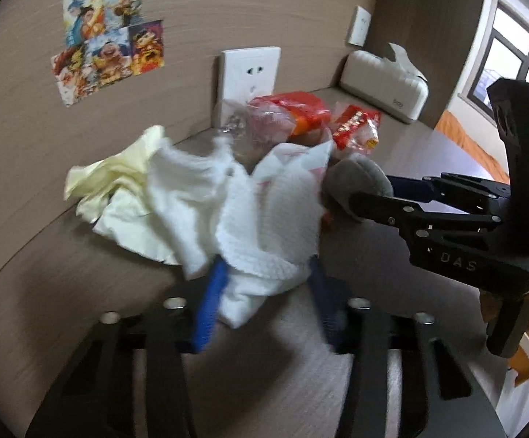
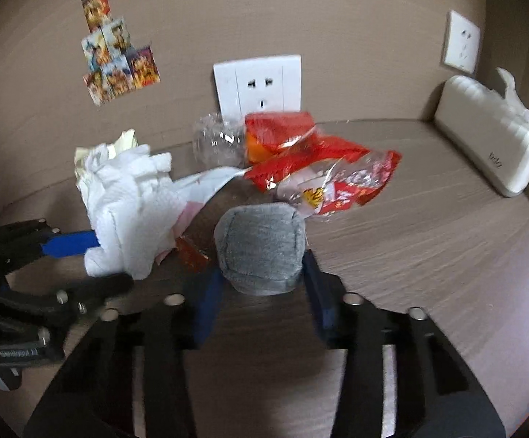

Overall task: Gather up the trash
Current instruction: 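Grasp the white tissue with the left tool while the right tool grasps the grey item, then carry the tissue and grey item to the white bin and open both tools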

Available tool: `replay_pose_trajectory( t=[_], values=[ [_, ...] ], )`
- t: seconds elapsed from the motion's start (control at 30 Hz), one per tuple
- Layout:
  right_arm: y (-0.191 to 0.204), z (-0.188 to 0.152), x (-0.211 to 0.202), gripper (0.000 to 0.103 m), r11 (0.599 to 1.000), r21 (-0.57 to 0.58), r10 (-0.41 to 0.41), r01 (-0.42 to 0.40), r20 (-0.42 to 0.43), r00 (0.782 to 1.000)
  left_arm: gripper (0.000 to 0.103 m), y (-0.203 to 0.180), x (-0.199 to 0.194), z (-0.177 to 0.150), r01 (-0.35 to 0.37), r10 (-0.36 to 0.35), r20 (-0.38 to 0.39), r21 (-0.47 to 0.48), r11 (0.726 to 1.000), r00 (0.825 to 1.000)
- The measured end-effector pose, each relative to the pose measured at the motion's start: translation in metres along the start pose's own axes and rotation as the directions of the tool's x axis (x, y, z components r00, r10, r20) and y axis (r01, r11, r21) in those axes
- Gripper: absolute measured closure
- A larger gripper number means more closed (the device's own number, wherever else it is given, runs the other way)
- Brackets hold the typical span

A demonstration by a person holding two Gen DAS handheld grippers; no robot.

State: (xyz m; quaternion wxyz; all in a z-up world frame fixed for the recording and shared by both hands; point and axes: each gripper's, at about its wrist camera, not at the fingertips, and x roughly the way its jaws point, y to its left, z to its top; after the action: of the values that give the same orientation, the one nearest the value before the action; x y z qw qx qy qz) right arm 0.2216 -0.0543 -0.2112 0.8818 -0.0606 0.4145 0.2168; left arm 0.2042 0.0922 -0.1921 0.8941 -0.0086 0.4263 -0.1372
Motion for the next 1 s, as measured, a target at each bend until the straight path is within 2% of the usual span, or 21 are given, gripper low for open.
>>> replay_pose_trajectory(
  t=[0.03, 0.07, 0.27, 0.6, 0.73, 1.0],
  values=[
    [0.0, 0.001, 0.0, 0.074, 1.0, 0.002, 0.006, -0.006, 0.002, 1.0, 0.09, 0.003, 0.0, 0.0, -0.004, 0.004, -0.003, -0.008, 1.0, 1.0],
    [-0.001, 0.002, -0.001, 0.079, 1.0, 0.008, 0.013, -0.013, 0.002, 1.0, 0.093, 0.006, -0.003, 0.001, 0.001, -0.001, 0.001, -0.023, 1.0, 1.0],
    [-0.006, 0.0, -0.021, 0.083, 0.998, 0.045, 0.043, -0.044, 0.029, 0.999, 0.094, 0.001, -0.031, 0.003, -0.014, 0.015, 0.051, -0.022, 1.0, 0.999],
    [-0.007, -0.002, -0.094, 0.083, 0.997, 0.045, 0.054, -0.06, 0.124, 0.991, 0.094, -0.01, -0.105, 0.01, -0.033, 0.041, 0.148, -0.051, 0.998, 0.988],
    [-0.013, -0.003, -0.115, 0.083, 0.996, 0.058, 0.063, -0.072, 0.157, 0.986, 0.094, -0.023, -0.133, 0.021, -0.077, 0.079, 0.19, -0.019, 0.997, 0.979],
    [-0.023, -0.016, -0.174, 0.083, 0.996, 0.054, 0.056, -0.07, 0.228, 0.972, 0.094, -0.078, -0.194, 0.033, -0.09, 0.076, 0.281, 0.036, 0.995, 0.957]
  ],
)
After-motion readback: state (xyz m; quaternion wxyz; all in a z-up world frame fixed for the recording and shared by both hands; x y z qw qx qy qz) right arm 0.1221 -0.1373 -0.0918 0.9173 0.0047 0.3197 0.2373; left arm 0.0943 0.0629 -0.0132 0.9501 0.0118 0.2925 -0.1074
